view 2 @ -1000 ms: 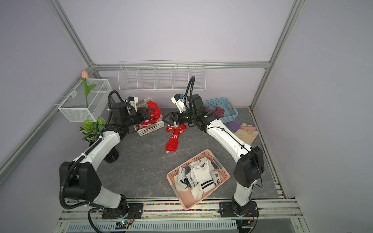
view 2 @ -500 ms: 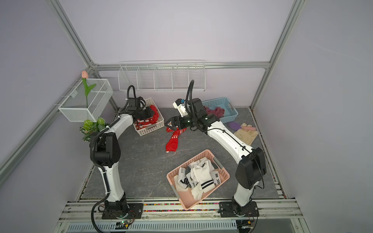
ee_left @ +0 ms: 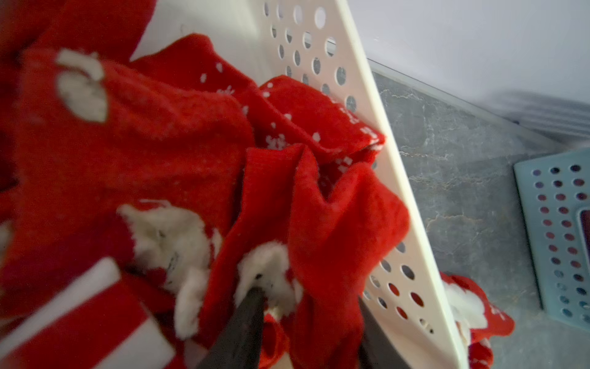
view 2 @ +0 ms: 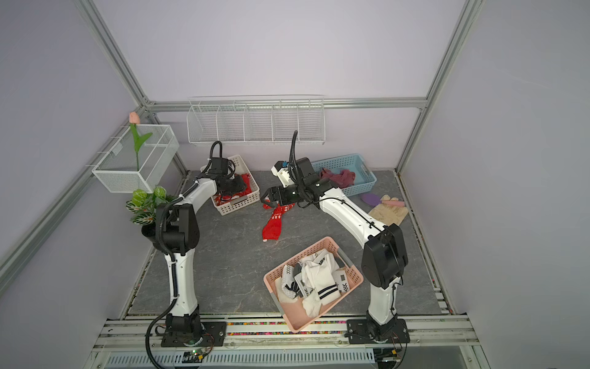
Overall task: Sort the socks into the basket by color
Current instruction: Place the sock in the bin.
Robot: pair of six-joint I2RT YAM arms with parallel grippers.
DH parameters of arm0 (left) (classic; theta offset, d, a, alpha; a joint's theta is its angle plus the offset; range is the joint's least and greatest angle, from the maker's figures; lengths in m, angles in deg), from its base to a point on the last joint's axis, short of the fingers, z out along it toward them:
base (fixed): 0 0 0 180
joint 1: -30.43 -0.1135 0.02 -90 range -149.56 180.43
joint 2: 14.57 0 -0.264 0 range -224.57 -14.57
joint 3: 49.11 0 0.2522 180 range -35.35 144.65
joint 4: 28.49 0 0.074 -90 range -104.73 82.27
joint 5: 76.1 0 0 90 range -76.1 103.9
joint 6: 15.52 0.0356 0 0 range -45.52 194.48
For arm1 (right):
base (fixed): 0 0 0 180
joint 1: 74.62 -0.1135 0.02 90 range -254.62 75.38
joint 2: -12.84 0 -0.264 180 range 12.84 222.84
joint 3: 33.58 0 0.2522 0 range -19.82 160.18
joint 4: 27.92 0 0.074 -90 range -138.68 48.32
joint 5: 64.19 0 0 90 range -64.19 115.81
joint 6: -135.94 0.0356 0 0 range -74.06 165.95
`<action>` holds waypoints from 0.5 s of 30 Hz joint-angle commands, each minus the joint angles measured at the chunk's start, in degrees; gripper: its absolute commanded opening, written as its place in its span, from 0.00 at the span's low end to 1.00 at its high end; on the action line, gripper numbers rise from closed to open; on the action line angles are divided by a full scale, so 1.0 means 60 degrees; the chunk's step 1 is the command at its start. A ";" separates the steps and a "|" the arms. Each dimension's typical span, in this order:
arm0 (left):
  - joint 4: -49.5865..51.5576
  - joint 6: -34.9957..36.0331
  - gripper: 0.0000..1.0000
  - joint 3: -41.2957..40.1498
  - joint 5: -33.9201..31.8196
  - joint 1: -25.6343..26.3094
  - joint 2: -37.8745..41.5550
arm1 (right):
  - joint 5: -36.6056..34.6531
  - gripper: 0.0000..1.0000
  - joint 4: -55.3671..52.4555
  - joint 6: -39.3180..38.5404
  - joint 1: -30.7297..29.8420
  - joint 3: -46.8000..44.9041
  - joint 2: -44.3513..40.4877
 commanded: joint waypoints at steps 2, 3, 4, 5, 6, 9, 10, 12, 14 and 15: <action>0.0133 0.0205 0.51 -0.0255 0.0039 -0.0049 0.0630 | -0.0362 0.88 -0.0619 -0.0330 -0.0085 0.0672 0.0460; 0.0080 0.0220 0.55 -0.0339 0.0075 -0.0049 0.0771 | -0.0450 0.88 -0.0671 -0.0325 -0.0109 0.0770 0.0573; 0.0065 0.0215 0.57 -0.0403 0.0062 -0.0049 0.0893 | -0.0508 0.88 -0.0727 -0.0333 -0.0119 0.0848 0.0667; 0.0046 0.0207 0.61 -0.0486 0.0056 -0.0049 0.1034 | -0.0550 0.88 -0.0801 -0.0354 -0.0113 0.0965 0.0796; 0.0018 0.0207 0.63 -0.0591 0.0051 -0.0050 0.1194 | -0.0631 0.88 -0.0900 -0.0381 -0.0135 0.1108 0.0925; 0.0004 0.0208 0.68 -0.0772 0.0126 -0.0049 0.1606 | -0.0910 0.88 -0.1223 -0.0506 -0.0168 0.1474 0.1291; 0.0027 0.0231 0.70 -0.0814 0.0157 -0.0049 0.1741 | -0.0973 0.88 -0.1317 -0.0539 -0.0166 0.1580 0.1393; 0.0047 0.0239 0.76 -0.0923 0.0152 -0.0049 0.2048 | -0.1183 0.88 -0.1546 -0.0613 -0.0182 0.1837 0.1675; 0.0065 0.0221 0.78 -0.1054 0.0172 -0.0064 0.2362 | -0.1399 0.88 -0.1849 -0.0719 -0.0192 0.2122 0.2004; 0.0023 0.0208 0.78 -0.1168 0.0145 -0.0064 0.2575 | -0.1532 0.89 -0.1997 -0.0800 -0.0219 0.2276 0.2204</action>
